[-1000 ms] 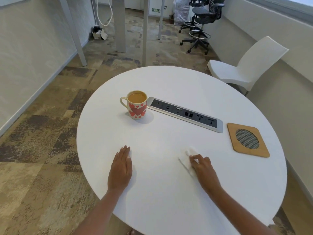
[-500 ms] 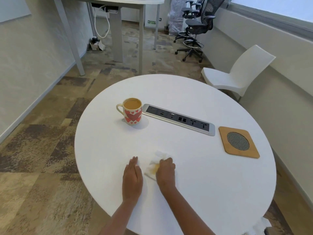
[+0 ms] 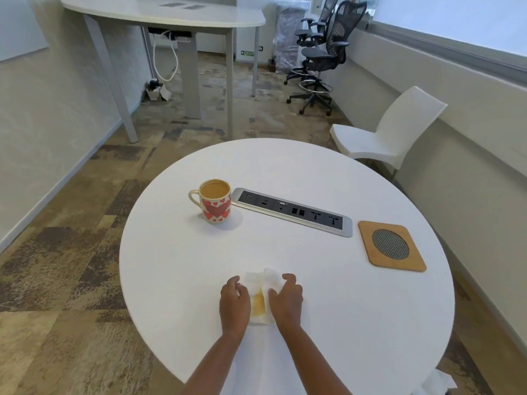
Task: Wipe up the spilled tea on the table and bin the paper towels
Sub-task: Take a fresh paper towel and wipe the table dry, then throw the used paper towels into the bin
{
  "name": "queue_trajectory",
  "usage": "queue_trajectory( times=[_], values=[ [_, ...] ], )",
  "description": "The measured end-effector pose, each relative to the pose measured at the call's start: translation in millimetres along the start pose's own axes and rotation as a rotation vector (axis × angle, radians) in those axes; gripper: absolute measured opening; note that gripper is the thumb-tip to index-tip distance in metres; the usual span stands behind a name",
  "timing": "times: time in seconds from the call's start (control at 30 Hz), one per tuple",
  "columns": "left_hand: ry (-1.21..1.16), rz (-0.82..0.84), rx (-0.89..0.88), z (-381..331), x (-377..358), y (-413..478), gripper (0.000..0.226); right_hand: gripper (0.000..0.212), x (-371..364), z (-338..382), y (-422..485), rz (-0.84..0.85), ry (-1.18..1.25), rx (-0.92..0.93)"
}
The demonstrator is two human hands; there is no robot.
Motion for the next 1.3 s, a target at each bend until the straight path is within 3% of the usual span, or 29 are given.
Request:
queue_trajectory(
  times=[0.1,0.23,0.53,0.6,0.7,0.87,1.3],
  values=[
    [0.018,0.035,0.02,0.3,-0.5,1.6,0.034,0.052,-1.1,1.8,1.0,0.003,-0.061,-0.031],
    [0.036,0.057,0.02,-1.7,1.6,5.0,0.034,0.046,-4.8,-0.5,3.7,0.009,-0.126,-0.048],
    [0.06,0.014,-0.069,-8.1,9.7,11.8,0.029,0.021,15.9,-4.2,9.9,0.013,0.215,-0.101],
    [0.106,0.1,-0.189,-39.4,-15.5,26.7,0.029,0.018,45.0,-4.2,27.5,-0.123,0.375,-0.117],
    [0.117,0.106,-0.244,-58.0,-20.3,22.6,0.028,0.014,61.5,1.0,31.3,-0.147,0.441,-0.093],
    [0.108,0.148,-0.332,-80.3,-45.9,14.9,0.028,0.018,97.4,0.3,31.5,-0.253,0.489,-0.059],
    [0.139,0.442,-0.61,-160.1,-187.1,-84.8,0.029,0.011,287.5,-92.9,23.5,-0.629,0.563,-0.086]
  ],
)
Point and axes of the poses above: each hand's wrist, its own y-axis towards the middle knuckle, its own x-axis out of the back of the hand, z = x × y, the point moved 4 cm from there along y, towards the middle knuckle, and after that the axes turned 15 degrees about y, right-handed, at the moved point
